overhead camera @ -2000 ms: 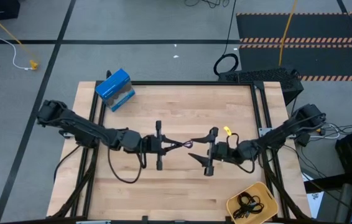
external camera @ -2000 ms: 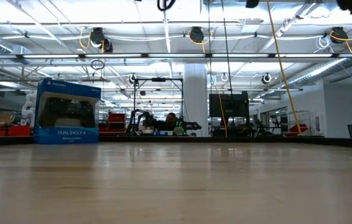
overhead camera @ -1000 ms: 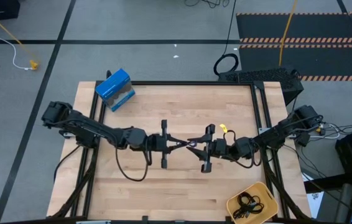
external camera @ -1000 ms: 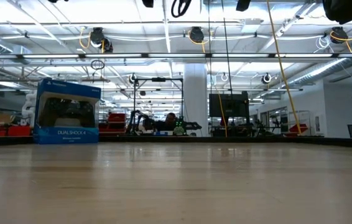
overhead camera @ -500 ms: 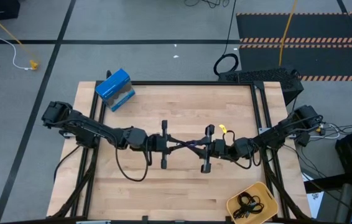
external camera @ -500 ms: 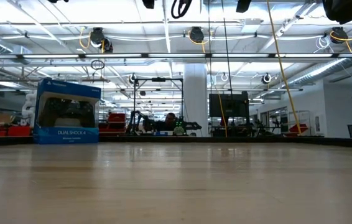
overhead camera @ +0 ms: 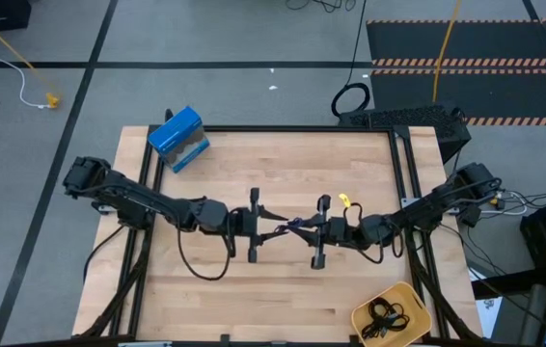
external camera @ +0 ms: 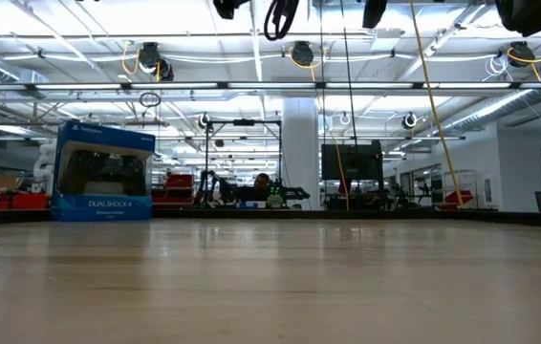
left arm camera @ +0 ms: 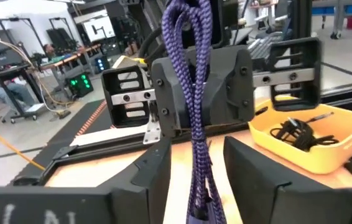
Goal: Pick and place USB-C Cables
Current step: Put the blue charger cable into the yellow bin
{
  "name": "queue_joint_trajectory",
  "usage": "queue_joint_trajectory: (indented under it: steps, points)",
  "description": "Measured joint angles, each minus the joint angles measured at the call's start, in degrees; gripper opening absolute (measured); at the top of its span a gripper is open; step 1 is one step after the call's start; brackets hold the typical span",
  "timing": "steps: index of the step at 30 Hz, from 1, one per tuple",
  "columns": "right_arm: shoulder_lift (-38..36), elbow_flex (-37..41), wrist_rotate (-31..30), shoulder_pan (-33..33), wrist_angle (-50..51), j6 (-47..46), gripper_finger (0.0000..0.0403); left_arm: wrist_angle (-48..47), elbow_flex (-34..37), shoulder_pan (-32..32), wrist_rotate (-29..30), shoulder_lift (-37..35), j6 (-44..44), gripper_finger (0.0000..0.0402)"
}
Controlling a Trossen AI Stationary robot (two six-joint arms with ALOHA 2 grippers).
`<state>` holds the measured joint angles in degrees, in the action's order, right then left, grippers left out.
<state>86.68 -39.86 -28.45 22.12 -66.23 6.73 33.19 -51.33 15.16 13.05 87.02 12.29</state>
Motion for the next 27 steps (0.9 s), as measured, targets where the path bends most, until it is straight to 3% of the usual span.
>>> queue_joint_trajectory:
  steps: [7, 27]
  points:
    - [-2.3, 0.0, -0.5, 2.1, 5.9, -2.9, 0.0021, -6.3, 0.0, 1.5, 0.0, -4.3, -2.0, 0.0161]
    - [-23.4, -1.5, -3.4, 13.1, 56.4, -25.9, 0.0020, -11.3, 0.0, 3.3, 0.5, -6.5, -3.3, 0.0161]
